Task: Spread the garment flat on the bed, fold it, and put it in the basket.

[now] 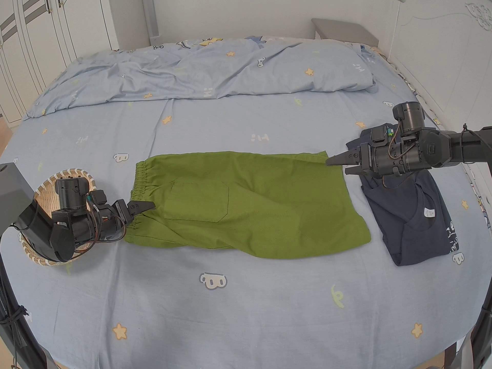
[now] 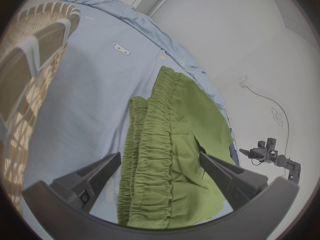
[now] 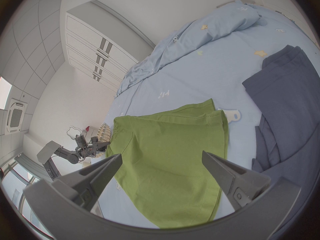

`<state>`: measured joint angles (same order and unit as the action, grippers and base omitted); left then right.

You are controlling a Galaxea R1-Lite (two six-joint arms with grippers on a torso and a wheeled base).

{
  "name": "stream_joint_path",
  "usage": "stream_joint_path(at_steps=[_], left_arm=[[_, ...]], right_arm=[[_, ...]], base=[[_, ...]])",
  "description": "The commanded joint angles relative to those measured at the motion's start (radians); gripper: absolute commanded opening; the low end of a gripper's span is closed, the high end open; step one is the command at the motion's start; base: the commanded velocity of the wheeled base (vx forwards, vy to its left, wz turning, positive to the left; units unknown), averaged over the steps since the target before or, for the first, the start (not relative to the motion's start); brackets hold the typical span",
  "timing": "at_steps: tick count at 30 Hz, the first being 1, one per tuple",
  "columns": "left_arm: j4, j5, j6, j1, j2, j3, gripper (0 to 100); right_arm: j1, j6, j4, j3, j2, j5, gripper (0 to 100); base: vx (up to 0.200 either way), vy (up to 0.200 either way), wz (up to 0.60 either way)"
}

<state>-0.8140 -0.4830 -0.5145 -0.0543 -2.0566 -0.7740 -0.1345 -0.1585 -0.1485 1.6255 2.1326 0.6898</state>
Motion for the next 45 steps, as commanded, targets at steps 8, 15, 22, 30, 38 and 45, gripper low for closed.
stream_joint_path(at_steps=[8, 15, 22, 30, 38, 45], left_arm=[[-0.034, -0.034, -0.01, 0.002, -0.053, 0.006, 100], [-0.036, -0.209, -0.068, -0.021, -0.079, -0.001, 100], [-0.134, -0.235, -0.084, -0.029, -0.134, -0.005, 100], [-0.189, -0.238, -0.159, -0.059, -0.14, -0.022, 100], [-0.191, -0.238, -0.16, -0.065, -0.145, -0.027, 0], [-0.188, -0.24, -0.16, -0.065, -0.14, -0.024, 0]], right_arm=[[-0.002, 0.002, 0.0, 0.0, 0.003, 0.001, 100], [-0.002, 0.002, 0.029, -0.013, 0.004, -0.001, 100], [-0.002, 0.002, 0.037, -0.019, 0.006, 0.001, 100], [-0.004, 0.002, 0.038, -0.019, 0.007, 0.001, 100], [-0.004, 0.002, 0.038, -0.019, 0.009, 0.001, 100], [-0.002, 0.002, 0.038, -0.019, 0.009, 0.001, 100]], base=[[0.0, 0.0, 0.0], [0.0, 0.0, 0.0], [0.0, 0.0, 0.0], [0.0, 0.0, 0.0], [0.0, 0.0, 0.0], [0.0, 0.0, 0.0]])
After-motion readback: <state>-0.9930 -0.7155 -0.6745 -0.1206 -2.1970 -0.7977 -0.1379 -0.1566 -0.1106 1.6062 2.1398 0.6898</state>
